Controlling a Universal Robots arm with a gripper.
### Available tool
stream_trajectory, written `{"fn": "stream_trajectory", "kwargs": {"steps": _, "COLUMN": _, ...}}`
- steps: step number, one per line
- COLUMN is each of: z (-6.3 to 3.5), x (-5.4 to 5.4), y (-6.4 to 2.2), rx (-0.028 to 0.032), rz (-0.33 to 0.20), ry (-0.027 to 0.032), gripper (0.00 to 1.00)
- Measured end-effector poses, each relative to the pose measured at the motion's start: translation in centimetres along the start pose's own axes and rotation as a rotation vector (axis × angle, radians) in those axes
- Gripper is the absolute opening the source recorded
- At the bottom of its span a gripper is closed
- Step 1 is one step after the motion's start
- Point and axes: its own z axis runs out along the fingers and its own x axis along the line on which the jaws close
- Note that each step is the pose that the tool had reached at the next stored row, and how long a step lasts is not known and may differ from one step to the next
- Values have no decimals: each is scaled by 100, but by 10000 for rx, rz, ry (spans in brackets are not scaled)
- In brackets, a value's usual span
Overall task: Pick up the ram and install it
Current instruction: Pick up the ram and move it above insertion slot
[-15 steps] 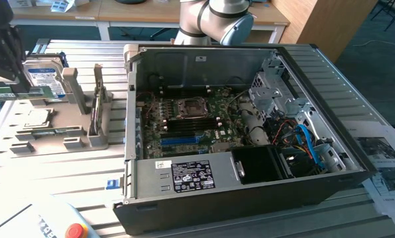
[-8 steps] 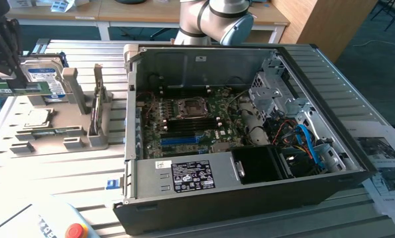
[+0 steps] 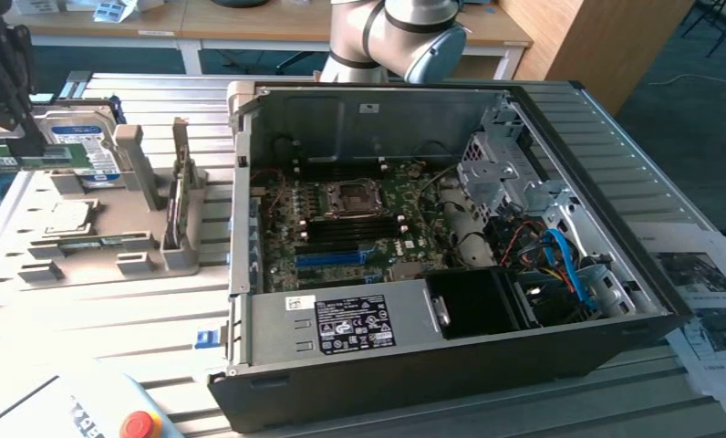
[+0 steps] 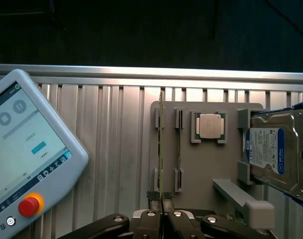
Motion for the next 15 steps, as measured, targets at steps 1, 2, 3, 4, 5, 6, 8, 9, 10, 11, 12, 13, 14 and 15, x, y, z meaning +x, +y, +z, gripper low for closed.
{"fn": "stream_trajectory", "kwargs": {"steps": 1, "z": 0, "x": 0, "y": 0, "rx": 0, "rz": 0, "ry": 0, "gripper": 12}}
{"fn": "stream_trajectory", "kwargs": {"steps": 2, "z": -1, "x": 0, "y": 0, "rx": -1, "rz": 0, "ry": 1, "gripper": 12}}
{"fn": "stream_trajectory", "kwargs": {"steps": 3, "z": -1, "x": 0, "y": 0, "rx": -1, "rz": 0, "ry": 1, "gripper": 12}}
{"fn": "stream_trajectory", "kwargs": {"steps": 4, "z": -1, "x": 0, "y": 0, "rx": -2, "rz": 11, "ry": 1, "gripper": 12}}
{"fn": "stream_trajectory", "kwargs": {"steps": 5, "z": -1, "x": 0, "y": 0, "rx": -1, "rz": 11, "ry": 0, "gripper": 12}}
{"fn": "stream_trajectory", "kwargs": {"steps": 6, "z": -1, "x": 0, "y": 0, "rx": -2, "rz": 12, "ry": 0, "gripper": 12}}
{"fn": "stream_trajectory", "kwargs": {"steps": 8, "z": -1, "x": 0, "y": 0, "rx": -1, "rz": 12, "ry": 0, "gripper": 12}}
{"fn": "stream_trajectory", "kwargs": {"steps": 9, "z": -1, "x": 0, "y": 0, "rx": -1, "rz": 12, "ry": 0, "gripper": 12}}
{"fn": "stream_trajectory", "kwargs": {"steps": 10, "z": -2, "x": 0, "y": -3, "rx": -2, "rz": 14, "ry": 1, "gripper": 12}}
{"fn": "stream_trajectory", "kwargs": {"steps": 11, "z": -3, "x": 1, "y": -9, "rx": -4, "rz": 13, "ry": 2, "gripper": 12}}
{"fn": "stream_trajectory", "kwargs": {"steps": 12, "z": -2, "x": 3, "y": -17, "rx": -2, "rz": 13, "ry": 1, "gripper": 12}}
{"fn": "stream_trajectory", "kwargs": {"steps": 13, "z": -2, "x": 5, "y": -25, "rx": -3, "rz": 12, "ry": 1, "gripper": 12}}
{"fn": "stream_trajectory", "kwargs": {"steps": 14, "z": -1, "x": 7, "y": -32, "rx": -2, "rz": 12, "ry": 0, "gripper": 12}}
{"fn": "stream_trajectory", "kwargs": {"steps": 15, "z": -2, "x": 9, "y": -41, "rx": -2, "rz": 12, "ry": 1, "gripper": 12}}
